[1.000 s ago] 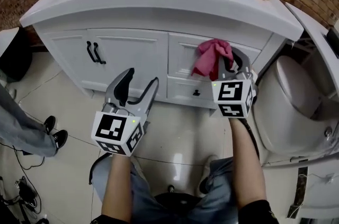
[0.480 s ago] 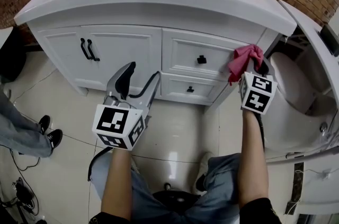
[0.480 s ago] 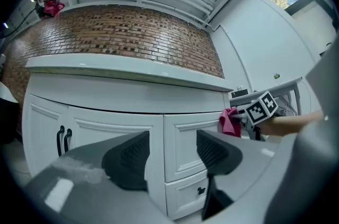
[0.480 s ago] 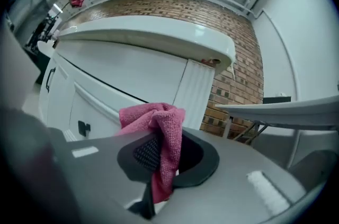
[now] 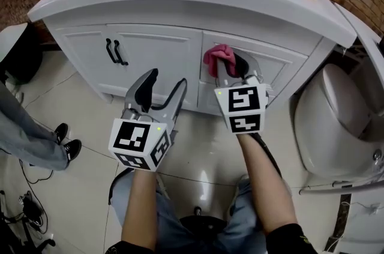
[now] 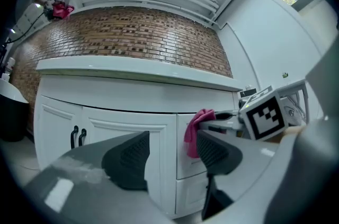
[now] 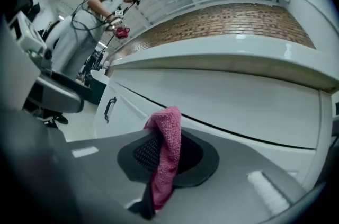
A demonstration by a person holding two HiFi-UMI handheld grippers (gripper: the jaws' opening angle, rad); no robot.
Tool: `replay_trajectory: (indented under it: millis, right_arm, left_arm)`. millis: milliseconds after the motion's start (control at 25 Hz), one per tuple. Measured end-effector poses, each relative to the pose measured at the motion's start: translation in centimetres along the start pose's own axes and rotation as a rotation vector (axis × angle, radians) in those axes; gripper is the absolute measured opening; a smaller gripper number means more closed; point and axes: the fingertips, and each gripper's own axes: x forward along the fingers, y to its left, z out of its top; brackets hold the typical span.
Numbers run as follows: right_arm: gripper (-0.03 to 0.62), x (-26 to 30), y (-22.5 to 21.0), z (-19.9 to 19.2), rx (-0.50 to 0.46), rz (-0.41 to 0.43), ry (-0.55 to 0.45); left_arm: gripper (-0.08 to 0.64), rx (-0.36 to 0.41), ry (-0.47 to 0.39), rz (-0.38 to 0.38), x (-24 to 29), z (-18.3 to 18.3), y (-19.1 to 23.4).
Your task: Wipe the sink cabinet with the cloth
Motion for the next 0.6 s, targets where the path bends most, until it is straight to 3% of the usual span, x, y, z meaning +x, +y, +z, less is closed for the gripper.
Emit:
replay_trajectory:
  millis: [160,320,600]
  right_arm:
    - [0.031,3.6,2.7,-1.2,-0.094,0.003,0.057]
    - [0.031,3.9,2.5,-1.6,-0.193,-0.037,0.082]
    - [0.031,-0.5,-4.9,-5.7,-0.109,-0.180,0.208]
  left_arm:
    - [0.281,-0.018,-0.006,0.002,-0.2,0.1,0.1]
    - [0.281,-0.035,-0.011,-0.009,-0.3,0.5,-0.2]
    - [0.281,-0.025,0.007,-0.045,0.3,-0.3,-1.6]
